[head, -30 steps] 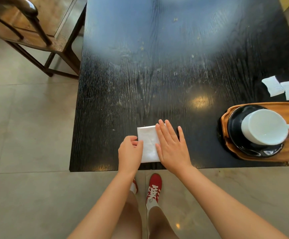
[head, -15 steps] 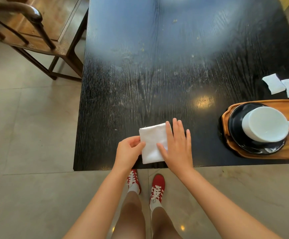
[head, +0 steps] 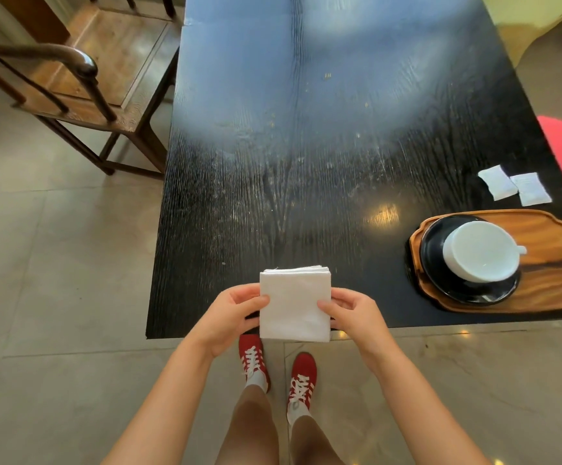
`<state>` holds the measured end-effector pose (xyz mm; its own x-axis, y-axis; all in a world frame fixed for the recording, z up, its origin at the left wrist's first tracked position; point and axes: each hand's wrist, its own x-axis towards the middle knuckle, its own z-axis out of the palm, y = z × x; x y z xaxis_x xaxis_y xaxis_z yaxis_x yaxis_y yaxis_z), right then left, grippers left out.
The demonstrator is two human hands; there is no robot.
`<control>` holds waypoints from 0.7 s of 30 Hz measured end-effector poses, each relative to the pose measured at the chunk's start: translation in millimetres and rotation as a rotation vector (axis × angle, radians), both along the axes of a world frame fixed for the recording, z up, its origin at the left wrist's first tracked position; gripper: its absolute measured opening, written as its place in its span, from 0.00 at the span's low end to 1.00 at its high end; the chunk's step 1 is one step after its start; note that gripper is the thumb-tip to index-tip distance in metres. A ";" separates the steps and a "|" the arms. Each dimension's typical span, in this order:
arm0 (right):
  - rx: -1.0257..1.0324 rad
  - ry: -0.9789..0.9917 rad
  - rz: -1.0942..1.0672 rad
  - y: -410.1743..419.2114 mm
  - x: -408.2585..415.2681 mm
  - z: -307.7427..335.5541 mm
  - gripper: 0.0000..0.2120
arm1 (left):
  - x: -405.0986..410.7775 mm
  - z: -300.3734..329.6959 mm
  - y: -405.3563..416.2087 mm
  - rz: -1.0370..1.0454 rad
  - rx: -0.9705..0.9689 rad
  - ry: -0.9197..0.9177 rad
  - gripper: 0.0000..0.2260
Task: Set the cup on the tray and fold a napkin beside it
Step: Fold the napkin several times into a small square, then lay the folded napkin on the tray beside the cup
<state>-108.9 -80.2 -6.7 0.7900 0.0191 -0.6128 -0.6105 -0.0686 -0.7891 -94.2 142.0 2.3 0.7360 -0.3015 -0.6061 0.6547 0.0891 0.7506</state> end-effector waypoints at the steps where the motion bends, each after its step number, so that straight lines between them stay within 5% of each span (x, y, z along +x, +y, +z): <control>1: -0.015 -0.015 -0.014 -0.8 -0.6 2.5 0.12 | -0.8 2.3 -2.6 0.022 0.060 -0.014 0.10; 6: -0.109 -0.070 -0.014 -8.0 -1.4 22.2 0.07 | -6.9 12.0 -22.0 0.161 0.273 -0.030 0.07; 21: -0.128 -0.110 -0.209 -32.3 -55.7 115.0 0.07 | -31.4 87.5 -47.7 0.005 0.210 -0.122 0.06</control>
